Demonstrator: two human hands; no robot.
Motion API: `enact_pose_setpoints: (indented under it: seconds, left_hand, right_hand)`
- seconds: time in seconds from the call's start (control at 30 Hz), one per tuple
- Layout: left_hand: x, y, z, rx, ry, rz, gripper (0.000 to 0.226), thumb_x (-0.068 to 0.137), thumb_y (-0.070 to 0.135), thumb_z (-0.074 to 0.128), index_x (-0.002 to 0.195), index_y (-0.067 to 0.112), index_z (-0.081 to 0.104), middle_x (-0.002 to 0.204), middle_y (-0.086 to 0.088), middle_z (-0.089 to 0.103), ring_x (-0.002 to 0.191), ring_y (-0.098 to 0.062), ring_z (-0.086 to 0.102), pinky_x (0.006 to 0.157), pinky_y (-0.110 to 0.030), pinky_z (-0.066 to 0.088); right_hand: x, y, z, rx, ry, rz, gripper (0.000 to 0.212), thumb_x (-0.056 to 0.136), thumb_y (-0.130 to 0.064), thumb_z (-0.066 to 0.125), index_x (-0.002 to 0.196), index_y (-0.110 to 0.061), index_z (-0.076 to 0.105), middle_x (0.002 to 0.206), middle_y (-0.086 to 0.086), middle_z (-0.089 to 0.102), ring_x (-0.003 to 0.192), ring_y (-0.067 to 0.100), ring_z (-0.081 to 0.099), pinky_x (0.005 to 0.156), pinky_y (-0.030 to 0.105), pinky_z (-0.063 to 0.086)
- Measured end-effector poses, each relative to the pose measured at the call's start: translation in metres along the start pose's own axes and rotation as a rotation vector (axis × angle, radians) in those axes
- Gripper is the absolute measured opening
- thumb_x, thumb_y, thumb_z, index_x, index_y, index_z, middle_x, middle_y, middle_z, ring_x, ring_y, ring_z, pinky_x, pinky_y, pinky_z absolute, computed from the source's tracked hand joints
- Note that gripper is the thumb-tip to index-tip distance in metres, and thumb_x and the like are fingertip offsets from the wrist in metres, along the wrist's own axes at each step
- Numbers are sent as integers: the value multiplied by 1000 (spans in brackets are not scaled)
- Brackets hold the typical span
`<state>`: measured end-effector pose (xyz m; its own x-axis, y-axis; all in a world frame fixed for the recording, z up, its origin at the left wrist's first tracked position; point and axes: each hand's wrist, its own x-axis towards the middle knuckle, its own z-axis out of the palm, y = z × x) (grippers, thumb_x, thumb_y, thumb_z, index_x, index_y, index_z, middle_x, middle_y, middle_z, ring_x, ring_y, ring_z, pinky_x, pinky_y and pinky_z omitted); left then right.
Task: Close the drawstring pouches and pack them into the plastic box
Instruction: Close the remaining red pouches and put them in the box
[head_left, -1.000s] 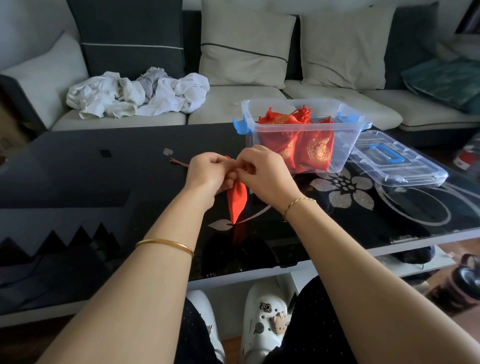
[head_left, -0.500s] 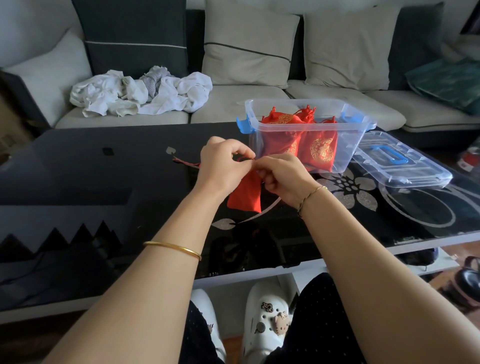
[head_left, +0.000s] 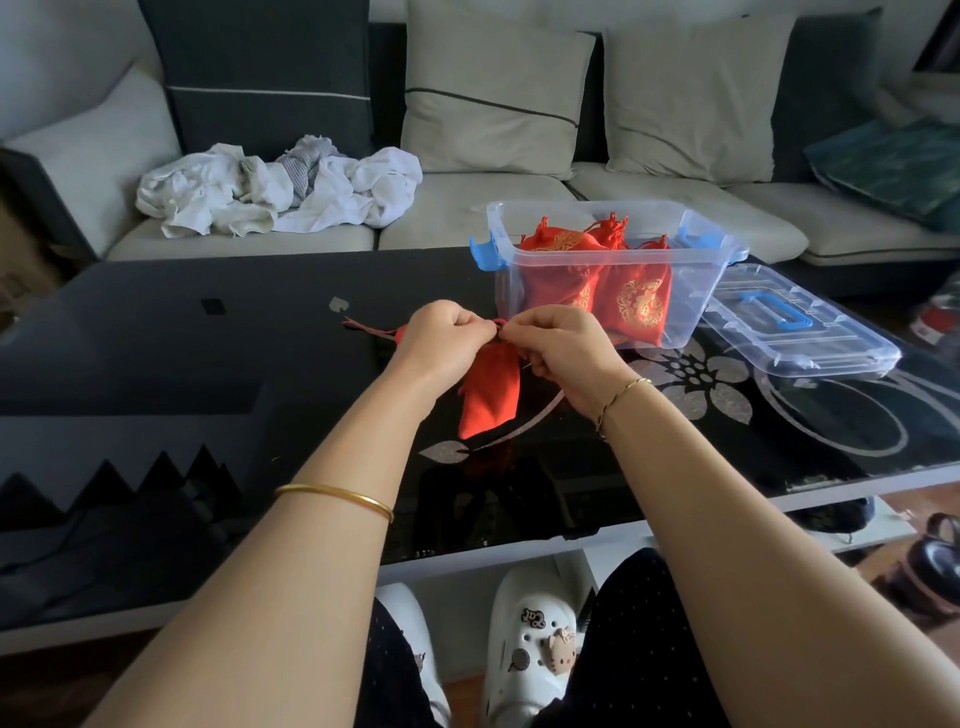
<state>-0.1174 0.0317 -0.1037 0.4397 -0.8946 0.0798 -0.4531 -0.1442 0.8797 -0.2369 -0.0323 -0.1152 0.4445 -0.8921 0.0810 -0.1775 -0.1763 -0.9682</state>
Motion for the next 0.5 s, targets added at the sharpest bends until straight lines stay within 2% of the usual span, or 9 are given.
enact_pose_setpoints:
  seconds: [0.1,0.17,0.3,0.37,0.5]
  left_hand:
    - [2,2,-3,-120,-30,-177,20,93,30,53,99,11,59,91,-1,55,90,-17,53,76,-31,45]
    - [2,2,-6,-171,-15,-237,22,93,30,52,102,11,58,91,0,55,91,-16,54,75,-31,45]
    - [1,4,-12,-299,-3,-330,27,92,33,53,71,16,53,80,1,58,76,-13,54,66,-28,44]
    - [0,4,-13,-370,0,-349,32,94,32,51,66,18,47,66,2,50,61,-10,45,59,-25,40]
    - [-1,6,-17,-551,40,-423,34,96,28,49,64,18,41,42,8,30,39,-7,22,44,-20,22]
  right_hand:
    - [1,1,0,-145,49,-73,13,87,-9,62,76,-12,67,65,-6,56,56,3,47,57,17,40]
    - [1,2,0,-200,59,-82,10,88,-10,61,81,-9,69,68,-5,58,61,6,50,62,21,44]
    - [0,2,0,-271,79,-93,13,89,-13,60,84,-6,70,81,2,63,77,15,57,77,32,50]
    - [0,2,0,-272,81,-95,12,88,-12,61,83,-7,70,80,1,63,77,14,58,76,31,50]
    - [2,5,-4,-197,72,-54,11,86,-10,63,76,-14,64,71,-6,58,62,5,50,62,21,46]
